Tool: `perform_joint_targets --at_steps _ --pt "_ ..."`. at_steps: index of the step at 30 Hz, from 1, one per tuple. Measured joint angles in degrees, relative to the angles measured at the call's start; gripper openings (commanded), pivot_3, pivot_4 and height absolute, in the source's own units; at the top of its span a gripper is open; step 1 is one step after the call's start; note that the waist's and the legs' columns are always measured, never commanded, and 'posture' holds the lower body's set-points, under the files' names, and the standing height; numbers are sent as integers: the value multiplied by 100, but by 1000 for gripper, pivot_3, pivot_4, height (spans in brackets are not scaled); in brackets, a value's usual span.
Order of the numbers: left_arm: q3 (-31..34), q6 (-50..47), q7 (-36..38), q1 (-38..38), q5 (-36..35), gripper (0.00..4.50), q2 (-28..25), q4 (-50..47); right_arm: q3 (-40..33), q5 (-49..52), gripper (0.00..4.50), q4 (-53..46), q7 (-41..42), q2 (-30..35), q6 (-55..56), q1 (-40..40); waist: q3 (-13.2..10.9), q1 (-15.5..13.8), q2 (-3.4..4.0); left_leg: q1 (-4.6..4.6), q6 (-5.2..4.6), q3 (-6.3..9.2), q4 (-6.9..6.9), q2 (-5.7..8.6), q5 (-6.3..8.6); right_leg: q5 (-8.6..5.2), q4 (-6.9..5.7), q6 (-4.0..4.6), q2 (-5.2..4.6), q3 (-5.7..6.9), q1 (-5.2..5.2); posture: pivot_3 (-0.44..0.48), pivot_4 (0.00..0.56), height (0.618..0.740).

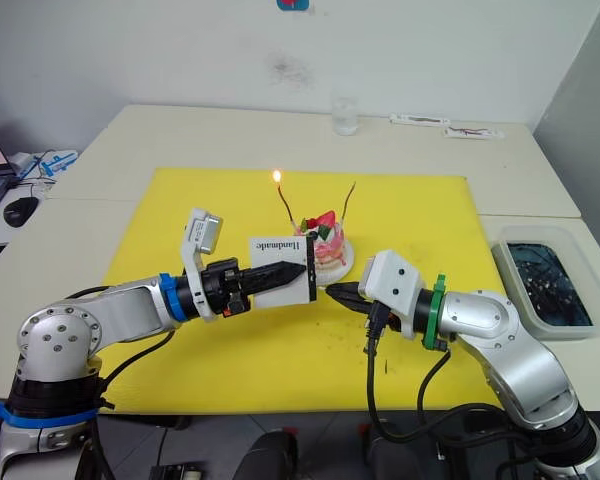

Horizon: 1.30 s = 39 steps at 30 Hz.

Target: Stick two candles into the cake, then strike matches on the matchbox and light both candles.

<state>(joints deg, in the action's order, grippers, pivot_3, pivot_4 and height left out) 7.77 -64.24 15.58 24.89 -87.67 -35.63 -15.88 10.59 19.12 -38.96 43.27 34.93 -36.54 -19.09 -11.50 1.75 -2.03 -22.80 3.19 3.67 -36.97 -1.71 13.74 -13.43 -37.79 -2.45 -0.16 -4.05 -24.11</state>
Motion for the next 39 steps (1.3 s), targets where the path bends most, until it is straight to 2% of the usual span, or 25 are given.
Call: perform_joint_targets --at_steps 26,34,39 --pt "-7 -12 -94 -49 -5 0 117 48 358 -625 18 115 -132 3 534 -73 0 1 0 0 0 0 1 0 0 6 0 -11 0 1 -1 0 150 740" --pt "-8 -13 -153 -58 -5 0 277 123 626 -1083 18 283 -186 -25 804 -145 0 1 0 0 0 1 1 0 0 10 0 -17 0 1 0 0 150 740" --pt "8 42 -457 91 -233 0 520 348 725 -1308 18 393 -199 -88 898 -179 0 -2 0 -2 0 1 -1 1 0 15 1 -26 0 1 0 0 150 740"
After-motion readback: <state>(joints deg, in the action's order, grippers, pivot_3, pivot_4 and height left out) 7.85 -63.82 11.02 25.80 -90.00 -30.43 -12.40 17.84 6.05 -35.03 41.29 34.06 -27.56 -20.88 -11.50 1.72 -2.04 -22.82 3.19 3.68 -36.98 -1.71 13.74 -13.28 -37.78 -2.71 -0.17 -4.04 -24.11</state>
